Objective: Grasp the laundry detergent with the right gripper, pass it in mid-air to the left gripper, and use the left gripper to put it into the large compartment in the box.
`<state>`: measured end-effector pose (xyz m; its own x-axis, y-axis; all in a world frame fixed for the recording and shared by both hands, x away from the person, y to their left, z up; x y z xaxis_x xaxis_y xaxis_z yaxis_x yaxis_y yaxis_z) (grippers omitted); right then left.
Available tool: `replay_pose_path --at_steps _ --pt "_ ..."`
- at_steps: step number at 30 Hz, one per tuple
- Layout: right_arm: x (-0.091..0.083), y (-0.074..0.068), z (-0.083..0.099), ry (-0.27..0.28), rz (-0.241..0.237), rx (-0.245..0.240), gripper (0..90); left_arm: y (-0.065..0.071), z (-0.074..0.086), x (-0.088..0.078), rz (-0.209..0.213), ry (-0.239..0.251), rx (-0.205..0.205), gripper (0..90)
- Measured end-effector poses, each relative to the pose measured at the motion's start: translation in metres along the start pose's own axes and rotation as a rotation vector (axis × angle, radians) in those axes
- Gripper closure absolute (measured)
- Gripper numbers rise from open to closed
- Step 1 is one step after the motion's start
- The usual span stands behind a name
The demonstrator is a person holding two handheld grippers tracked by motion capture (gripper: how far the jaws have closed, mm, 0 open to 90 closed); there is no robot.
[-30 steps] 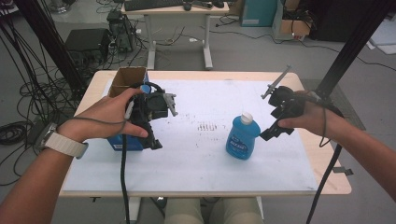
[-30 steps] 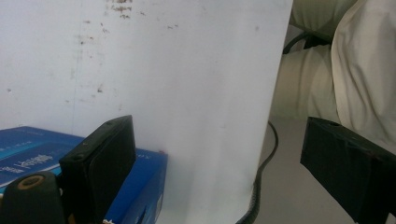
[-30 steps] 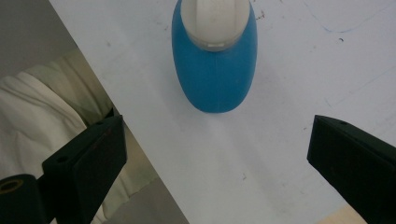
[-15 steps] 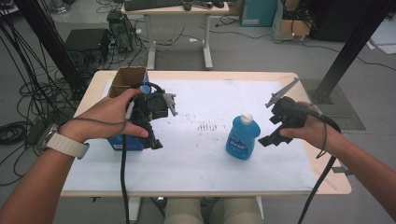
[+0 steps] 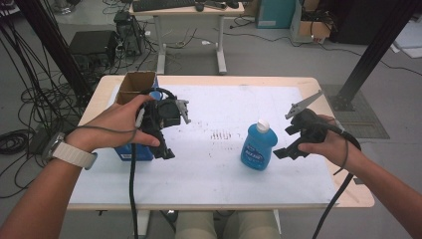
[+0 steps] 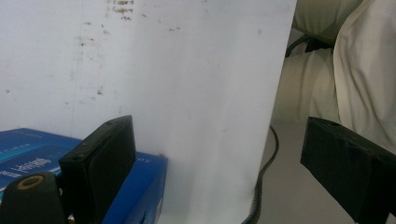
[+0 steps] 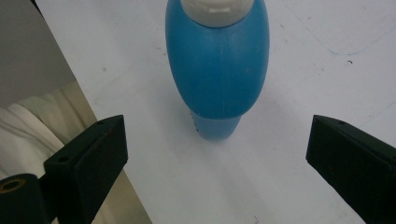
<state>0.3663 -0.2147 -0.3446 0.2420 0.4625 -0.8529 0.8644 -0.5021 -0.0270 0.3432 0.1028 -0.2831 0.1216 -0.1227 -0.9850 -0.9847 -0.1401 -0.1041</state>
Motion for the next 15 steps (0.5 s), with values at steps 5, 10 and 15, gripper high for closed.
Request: replay_pose_path --at_steps 5,10,15 --pt "0.0049 0.0003 0.0025 0.026 -0.002 0.001 5.6 -0.0004 0.0004 -0.0007 -0.001 -0.001 -0.001 10.7" --pt "0.0066 0.0016 0.0034 0.049 0.006 0.005 5.4 -0.0004 0.0014 -0.0004 -0.001 0.003 -0.009 10.7" --pt "0.0092 0.0015 0.0038 0.093 0.011 0.012 5.3 -0.0010 0.0017 -0.0007 -0.002 0.004 -0.007 10.8"
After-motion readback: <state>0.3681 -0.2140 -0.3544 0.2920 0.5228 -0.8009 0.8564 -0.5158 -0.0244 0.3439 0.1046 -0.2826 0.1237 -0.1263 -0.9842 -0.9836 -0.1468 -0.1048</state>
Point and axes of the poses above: each handheld gripper's, and its own axes: x roughly forward along the jaws, z roughly out of its underside, y roughly to its right, the point moved 8 cm from there along x, roughly forward along the jaws, and after that the axes turned 1 degree about -x, right-handed, at the moved point
